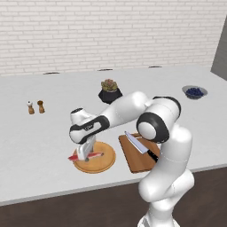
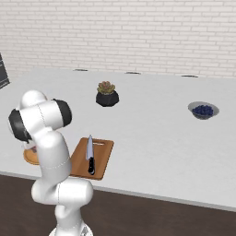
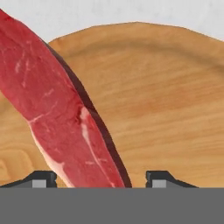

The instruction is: Pick up the knife from the drawer and place it on the cutting board. Then place the meat from the plate to the cutting board.

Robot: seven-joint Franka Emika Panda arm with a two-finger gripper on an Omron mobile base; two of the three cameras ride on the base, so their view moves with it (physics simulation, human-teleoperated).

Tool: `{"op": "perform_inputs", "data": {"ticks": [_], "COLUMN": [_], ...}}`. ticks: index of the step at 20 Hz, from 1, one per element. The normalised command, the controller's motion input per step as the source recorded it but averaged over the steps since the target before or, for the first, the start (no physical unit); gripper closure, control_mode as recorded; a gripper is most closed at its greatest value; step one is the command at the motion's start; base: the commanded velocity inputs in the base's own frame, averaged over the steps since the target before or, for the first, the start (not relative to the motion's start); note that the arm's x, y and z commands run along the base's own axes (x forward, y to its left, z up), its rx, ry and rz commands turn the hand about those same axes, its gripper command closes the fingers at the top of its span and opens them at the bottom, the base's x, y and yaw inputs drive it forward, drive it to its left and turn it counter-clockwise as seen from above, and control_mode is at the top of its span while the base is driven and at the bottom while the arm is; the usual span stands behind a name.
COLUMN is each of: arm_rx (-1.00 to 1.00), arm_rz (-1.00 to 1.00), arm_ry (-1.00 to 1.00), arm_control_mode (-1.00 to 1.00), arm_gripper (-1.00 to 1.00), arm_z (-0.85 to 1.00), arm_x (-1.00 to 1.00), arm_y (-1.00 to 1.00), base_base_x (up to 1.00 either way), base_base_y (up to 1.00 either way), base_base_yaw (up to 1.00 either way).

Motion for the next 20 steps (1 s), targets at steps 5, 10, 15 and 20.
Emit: {"op": "perform_inputs", "data": {"ticks": [5,10,15,20], "arm_rx": [0.00,0.00,0.00,0.00], "arm_rz": [0.00,0.00,0.00,0.00], "arm_ry": [-0.09,-0.01,0.00,0.00], "arm_control_mode": [-1.00,-1.00,-1.00,-1.00], "arm_gripper": [-1.00,-1.00,1.00,1.00], "arm_z": [-0.11,-0.27,-0.11,0.00], "arm_x": [-0.02,0.00,0.00,-0.01], "arm_y": [0.00,0.00,0.00,0.00], "base_base_x": [0.00,0.00,0.00,0.00], "base_base_y": [0.00,0.00,0.00,0.00], "base_base_yaw": [0.00,0.00,0.00,0.00]}}
